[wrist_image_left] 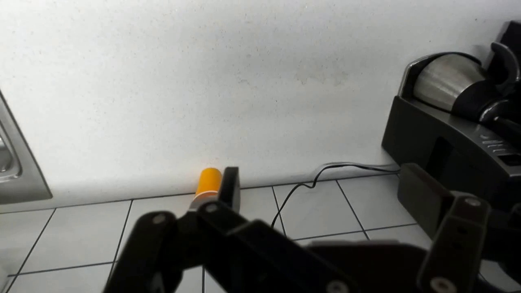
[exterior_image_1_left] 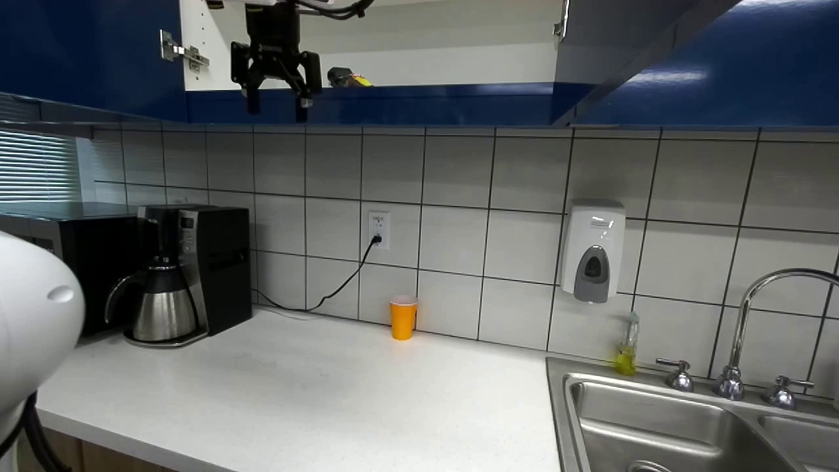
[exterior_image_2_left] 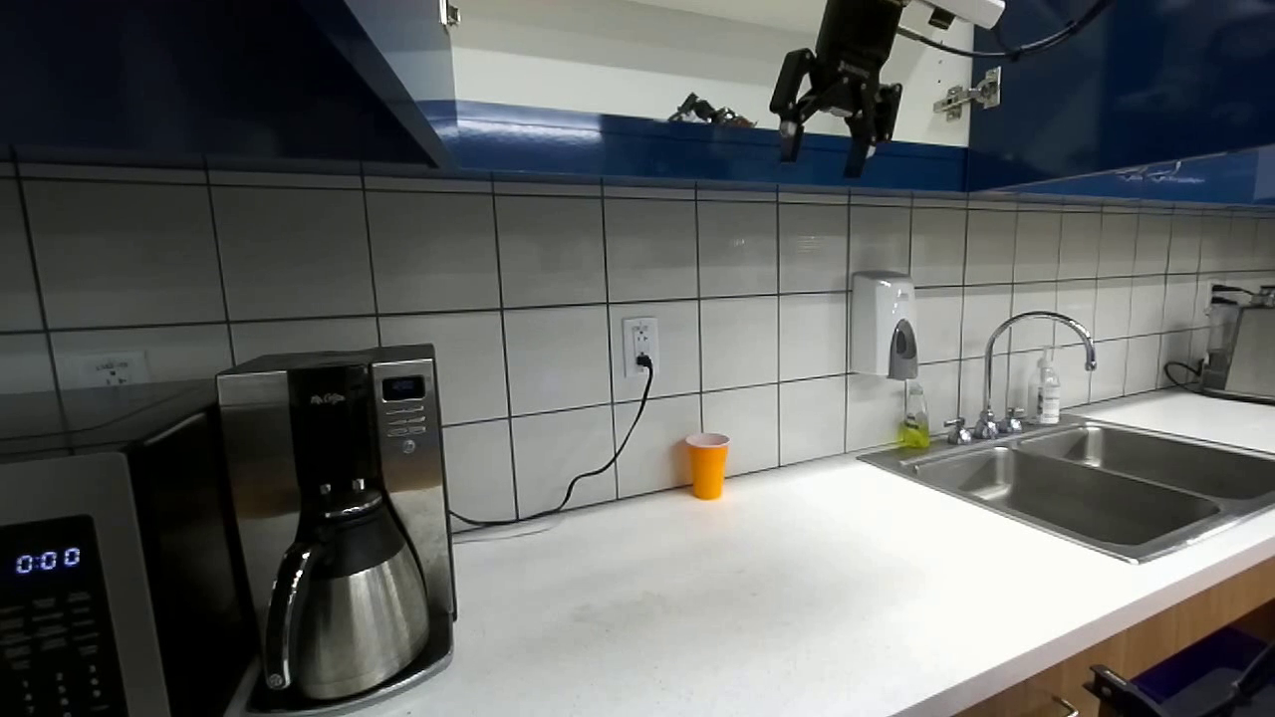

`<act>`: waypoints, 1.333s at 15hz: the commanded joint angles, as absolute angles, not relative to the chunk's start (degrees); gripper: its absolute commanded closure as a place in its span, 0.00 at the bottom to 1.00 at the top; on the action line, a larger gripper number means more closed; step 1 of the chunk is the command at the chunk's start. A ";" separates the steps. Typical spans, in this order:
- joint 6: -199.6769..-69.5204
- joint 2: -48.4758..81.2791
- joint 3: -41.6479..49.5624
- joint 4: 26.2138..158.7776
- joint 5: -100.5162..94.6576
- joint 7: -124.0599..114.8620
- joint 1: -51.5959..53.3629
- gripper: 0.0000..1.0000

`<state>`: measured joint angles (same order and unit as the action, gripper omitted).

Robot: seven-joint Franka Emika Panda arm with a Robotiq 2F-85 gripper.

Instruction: Put the black packet inside the cabinet

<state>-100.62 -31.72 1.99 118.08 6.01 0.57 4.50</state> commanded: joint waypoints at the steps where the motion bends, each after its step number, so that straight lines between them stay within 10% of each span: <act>1: -97.38 -33.37 1.96 120.93 8.67 1.35 3.87 0.00; 20: -93.31 -31.97 1.19 126.87 9.85 1.49 3.38 0.00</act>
